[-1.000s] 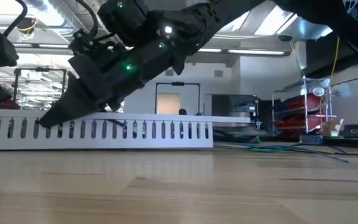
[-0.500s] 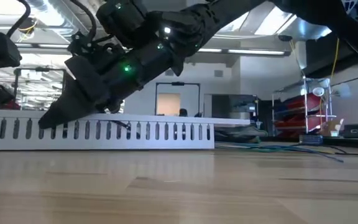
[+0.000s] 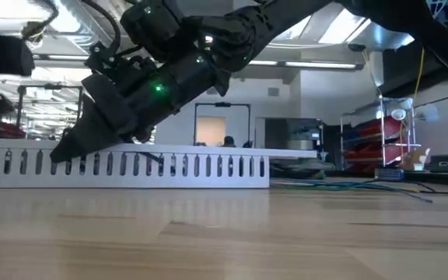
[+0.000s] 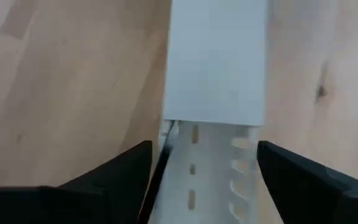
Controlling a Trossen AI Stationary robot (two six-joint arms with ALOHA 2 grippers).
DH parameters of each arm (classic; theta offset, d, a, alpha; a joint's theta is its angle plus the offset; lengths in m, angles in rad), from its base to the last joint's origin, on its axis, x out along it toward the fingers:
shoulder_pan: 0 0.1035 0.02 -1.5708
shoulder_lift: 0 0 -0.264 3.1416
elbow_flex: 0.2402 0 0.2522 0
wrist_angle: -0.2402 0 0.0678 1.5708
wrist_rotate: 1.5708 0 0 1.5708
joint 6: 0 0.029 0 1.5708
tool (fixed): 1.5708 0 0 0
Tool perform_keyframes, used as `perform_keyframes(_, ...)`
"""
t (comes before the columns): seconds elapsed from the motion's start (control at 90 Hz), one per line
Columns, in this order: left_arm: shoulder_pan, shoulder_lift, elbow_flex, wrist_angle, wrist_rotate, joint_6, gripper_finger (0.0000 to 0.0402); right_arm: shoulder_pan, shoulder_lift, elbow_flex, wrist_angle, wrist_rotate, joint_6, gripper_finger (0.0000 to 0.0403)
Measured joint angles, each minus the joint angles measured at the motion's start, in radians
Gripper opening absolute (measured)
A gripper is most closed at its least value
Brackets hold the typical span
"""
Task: Ziptie cables
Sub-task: Close the white cable duct
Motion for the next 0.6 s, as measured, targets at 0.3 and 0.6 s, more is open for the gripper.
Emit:
perform_keyframes(0.3, -0.133, 0.023, -0.060, 0.055, -0.055, -0.131, 0.0269, 0.001, 0.000, 0.000, -0.012, -0.008, -0.001, 0.0242)
perform_keyframes(0.6, -0.157, 0.034, -0.138, 0.211, -0.143, -0.123, 0.0258, 0.002, 0.000, -0.001, -0.019, -0.010, -0.002, 0.0243)
